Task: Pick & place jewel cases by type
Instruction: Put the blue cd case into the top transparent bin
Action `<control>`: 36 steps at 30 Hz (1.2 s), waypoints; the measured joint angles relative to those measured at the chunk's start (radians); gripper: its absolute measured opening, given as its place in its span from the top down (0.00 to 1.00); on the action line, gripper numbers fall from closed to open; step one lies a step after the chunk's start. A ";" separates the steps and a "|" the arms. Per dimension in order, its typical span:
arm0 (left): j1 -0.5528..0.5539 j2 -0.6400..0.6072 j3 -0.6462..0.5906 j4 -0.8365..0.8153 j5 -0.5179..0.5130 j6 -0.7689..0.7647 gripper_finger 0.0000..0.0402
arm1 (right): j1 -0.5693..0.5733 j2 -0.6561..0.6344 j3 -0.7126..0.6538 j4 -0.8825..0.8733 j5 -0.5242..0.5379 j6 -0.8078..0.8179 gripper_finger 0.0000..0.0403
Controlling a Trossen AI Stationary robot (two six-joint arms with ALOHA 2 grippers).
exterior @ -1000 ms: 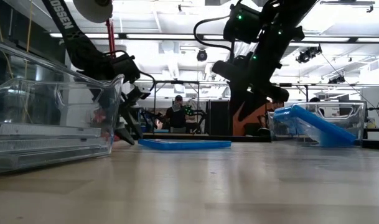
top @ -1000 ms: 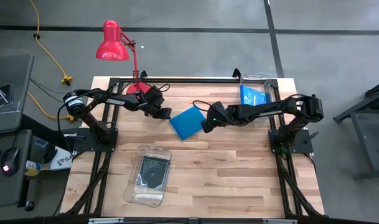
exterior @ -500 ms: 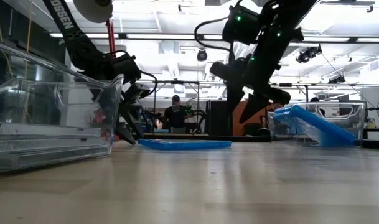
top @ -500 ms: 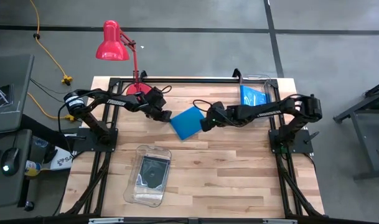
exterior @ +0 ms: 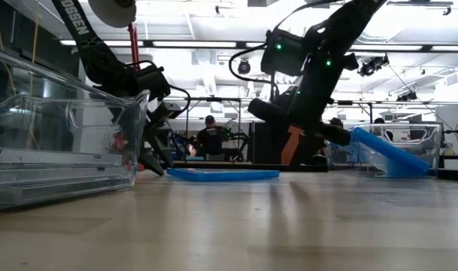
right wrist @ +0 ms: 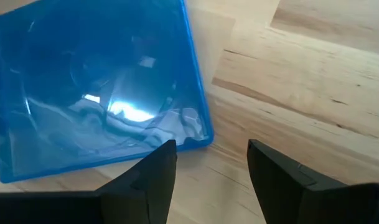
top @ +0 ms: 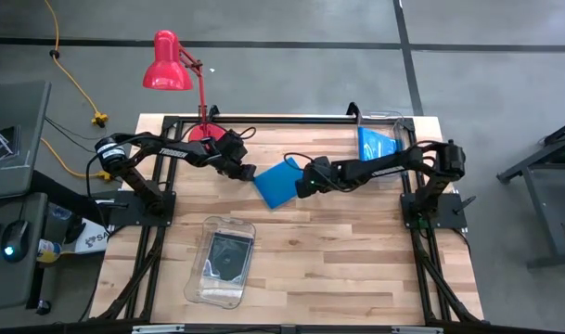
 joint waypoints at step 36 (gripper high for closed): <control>0.000 -0.001 0.001 -0.001 -0.019 0.046 0.67 | -0.048 0.041 0.000 0.102 -0.067 -0.074 0.40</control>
